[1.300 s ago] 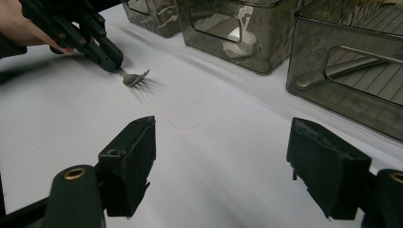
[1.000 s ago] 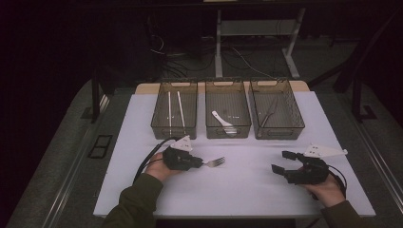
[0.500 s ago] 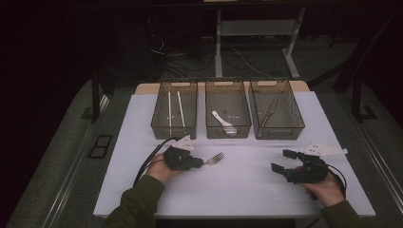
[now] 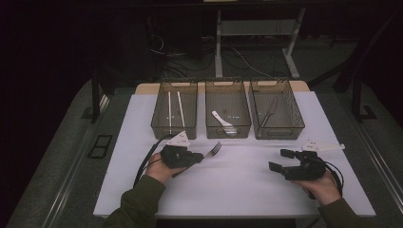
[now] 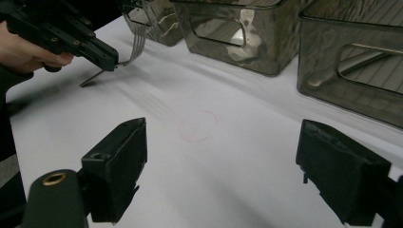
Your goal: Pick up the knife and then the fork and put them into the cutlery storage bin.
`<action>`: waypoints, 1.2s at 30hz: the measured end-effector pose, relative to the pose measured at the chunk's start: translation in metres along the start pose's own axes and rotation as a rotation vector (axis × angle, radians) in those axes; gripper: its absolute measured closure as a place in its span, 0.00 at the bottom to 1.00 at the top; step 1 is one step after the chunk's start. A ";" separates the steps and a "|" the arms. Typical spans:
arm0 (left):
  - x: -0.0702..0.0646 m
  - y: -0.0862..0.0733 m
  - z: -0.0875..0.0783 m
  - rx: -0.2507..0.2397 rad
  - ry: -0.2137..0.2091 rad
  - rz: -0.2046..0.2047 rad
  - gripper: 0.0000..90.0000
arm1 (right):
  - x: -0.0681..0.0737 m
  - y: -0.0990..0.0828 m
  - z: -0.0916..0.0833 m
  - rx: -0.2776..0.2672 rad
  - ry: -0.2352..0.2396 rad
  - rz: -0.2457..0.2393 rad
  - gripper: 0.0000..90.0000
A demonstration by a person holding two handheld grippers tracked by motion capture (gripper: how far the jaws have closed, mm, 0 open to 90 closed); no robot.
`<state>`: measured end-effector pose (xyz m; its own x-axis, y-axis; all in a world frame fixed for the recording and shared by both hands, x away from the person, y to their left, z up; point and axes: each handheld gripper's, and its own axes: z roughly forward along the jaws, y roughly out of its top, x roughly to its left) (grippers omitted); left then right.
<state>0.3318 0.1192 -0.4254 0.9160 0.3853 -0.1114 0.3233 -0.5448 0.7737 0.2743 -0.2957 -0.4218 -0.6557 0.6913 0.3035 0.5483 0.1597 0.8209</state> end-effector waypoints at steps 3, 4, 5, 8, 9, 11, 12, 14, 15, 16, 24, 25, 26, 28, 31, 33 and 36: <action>-0.004 0.003 -0.001 -0.019 0.003 0.006 0.94 | 0.003 0.004 0.004 0.012 0.010 -0.004 0.20; -0.005 0.004 -0.001 -0.021 0.004 0.008 0.94 | 0.003 0.005 0.006 0.013 0.010 -0.004 0.20; -0.006 0.005 -0.001 -0.025 0.003 0.010 0.94 | 0.004 0.006 0.006 0.012 0.011 0.006 0.20; -0.009 0.008 -0.002 -0.033 0.008 0.021 0.94 | 0.006 0.009 0.009 0.014 0.024 0.005 0.25; -0.010 0.009 -0.002 -0.042 0.009 0.021 0.94 | 0.006 0.010 0.011 0.009 0.036 0.002 0.25; -0.011 0.012 -0.002 -0.045 0.012 0.028 0.94 | 0.010 0.014 0.014 0.005 0.041 0.012 0.25; -0.012 0.014 -0.003 -0.052 0.012 0.035 0.94 | 0.011 0.016 0.016 0.001 0.040 0.003 0.25; -0.015 0.016 -0.003 -0.063 0.016 0.034 0.94 | 0.016 0.022 0.020 -0.004 0.066 -0.005 0.29; -0.015 0.018 -0.004 -0.071 0.015 0.035 0.94 | 0.017 0.023 0.021 -0.005 0.071 -0.003 0.29; -0.017 0.020 -0.004 -0.077 0.020 0.040 0.94 | 0.019 0.026 0.024 -0.004 0.077 -0.006 0.29; -0.027 0.034 -0.001 -0.105 0.034 0.062 0.94 | 0.033 0.040 0.044 -0.029 0.165 0.017 0.38; -0.028 0.035 0.001 -0.104 0.034 0.065 0.94 | 0.036 0.043 0.046 -0.033 0.173 0.015 0.40; -0.029 0.036 0.002 -0.103 0.033 0.066 0.94 | 0.039 0.046 0.049 -0.036 0.187 0.020 0.41; -0.031 0.038 0.004 -0.104 0.031 0.068 0.94 | 0.043 0.051 0.053 -0.046 0.204 0.017 0.43; -0.032 0.041 0.006 -0.114 0.029 0.074 0.94 | 0.048 0.058 0.059 -0.057 0.221 0.009 0.46; -0.033 0.043 0.006 -0.122 0.033 0.073 0.94 | 0.050 0.062 0.064 -0.061 0.222 0.006 0.47; -0.036 0.046 0.006 -0.129 0.040 0.074 0.94 | 0.052 0.066 0.070 -0.067 0.224 0.008 0.49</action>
<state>0.3155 0.0759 -0.3892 0.9253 0.3781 -0.0281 0.2193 -0.4733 0.8531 0.3131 -0.1999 -0.3862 -0.7543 0.5174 0.4041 0.5234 0.1023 0.8460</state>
